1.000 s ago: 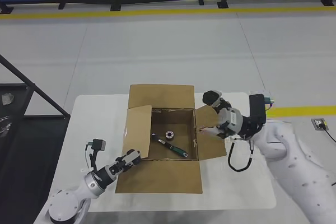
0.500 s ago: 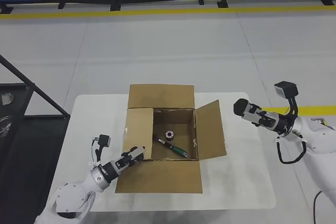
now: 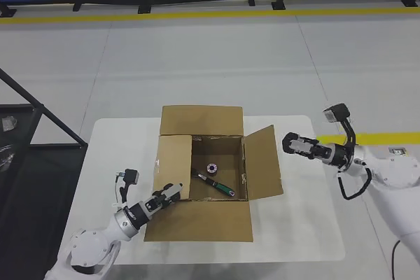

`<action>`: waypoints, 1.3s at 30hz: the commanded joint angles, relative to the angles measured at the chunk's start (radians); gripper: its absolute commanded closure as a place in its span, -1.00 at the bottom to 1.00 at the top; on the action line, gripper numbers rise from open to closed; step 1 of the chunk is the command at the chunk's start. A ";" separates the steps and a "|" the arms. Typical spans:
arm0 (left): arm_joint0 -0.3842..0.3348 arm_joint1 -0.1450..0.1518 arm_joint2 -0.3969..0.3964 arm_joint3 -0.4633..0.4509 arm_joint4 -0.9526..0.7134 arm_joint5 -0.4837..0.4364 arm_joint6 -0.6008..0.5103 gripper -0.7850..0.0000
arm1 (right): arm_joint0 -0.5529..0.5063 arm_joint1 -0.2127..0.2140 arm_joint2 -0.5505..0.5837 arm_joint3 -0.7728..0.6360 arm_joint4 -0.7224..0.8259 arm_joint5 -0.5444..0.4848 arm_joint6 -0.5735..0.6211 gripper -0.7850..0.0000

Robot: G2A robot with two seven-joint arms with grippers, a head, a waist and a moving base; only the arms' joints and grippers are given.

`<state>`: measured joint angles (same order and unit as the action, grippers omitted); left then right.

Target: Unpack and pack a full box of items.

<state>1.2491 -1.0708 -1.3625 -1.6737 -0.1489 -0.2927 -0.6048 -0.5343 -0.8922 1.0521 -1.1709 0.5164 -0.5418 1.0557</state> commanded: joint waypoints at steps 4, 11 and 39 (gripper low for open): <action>0.005 -0.001 0.002 0.004 0.007 0.000 0.002 -1.00 | 0.064 -0.021 -0.045 0.101 0.091 0.153 0.136 -1.00; 0.002 -0.002 0.003 0.008 0.012 0.004 -0.002 -1.00 | 0.132 -0.064 -0.128 0.206 0.132 0.216 0.238 -1.00; -0.007 -0.009 -0.010 0.010 -0.024 0.058 0.046 -1.00 | 0.307 -0.350 -0.458 0.461 0.170 -0.029 0.170 -1.00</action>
<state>1.2455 -1.0792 -1.3746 -1.6634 -0.1724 -0.2460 -0.5572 -0.2286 -1.2314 0.6038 -0.7251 0.6944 -0.5622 1.2383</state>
